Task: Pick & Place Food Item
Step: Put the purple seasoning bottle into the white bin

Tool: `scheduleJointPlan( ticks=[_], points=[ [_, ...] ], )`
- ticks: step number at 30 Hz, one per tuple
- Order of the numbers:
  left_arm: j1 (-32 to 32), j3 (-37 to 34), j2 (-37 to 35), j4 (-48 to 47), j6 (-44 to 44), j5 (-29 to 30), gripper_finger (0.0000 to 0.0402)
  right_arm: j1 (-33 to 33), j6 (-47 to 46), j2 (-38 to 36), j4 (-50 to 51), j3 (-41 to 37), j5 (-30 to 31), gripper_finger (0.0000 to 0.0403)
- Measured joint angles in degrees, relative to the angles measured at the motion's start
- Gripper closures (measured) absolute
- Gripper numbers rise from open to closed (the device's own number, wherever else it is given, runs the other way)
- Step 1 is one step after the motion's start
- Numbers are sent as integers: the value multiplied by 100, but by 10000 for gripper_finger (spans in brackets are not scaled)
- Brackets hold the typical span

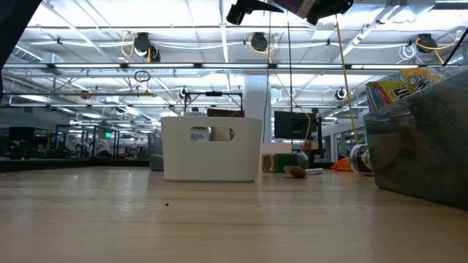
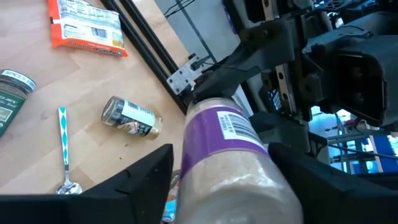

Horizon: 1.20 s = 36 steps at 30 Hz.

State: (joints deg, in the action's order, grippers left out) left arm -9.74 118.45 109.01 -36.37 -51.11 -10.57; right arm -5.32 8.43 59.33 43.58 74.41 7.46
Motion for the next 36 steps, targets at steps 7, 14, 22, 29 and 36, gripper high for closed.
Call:
scheduleJointPlan(
  ticks=[7, 14, 22, 29, 36],
  points=[
    [0, 0, 0, 2, 39, -72, 179, 0, 19, 2, 6, 0, 9, 212],
    [7, 0, 0, 10, 43, -222, 151, -84, 37, 2, -57, 0, -13, 212],
    [17, 0, -4, 12, 40, -293, 116, -125, -11, 2, -199, 0, 7, 212],
    [22, 0, -4, 10, 39, -289, 124, -125, -22, 2, -161, 0, 11, 212],
    [17, 0, -4, -6, 109, -267, 170, -125, -22, 2, -149, 0, 11, 212]
  ],
)
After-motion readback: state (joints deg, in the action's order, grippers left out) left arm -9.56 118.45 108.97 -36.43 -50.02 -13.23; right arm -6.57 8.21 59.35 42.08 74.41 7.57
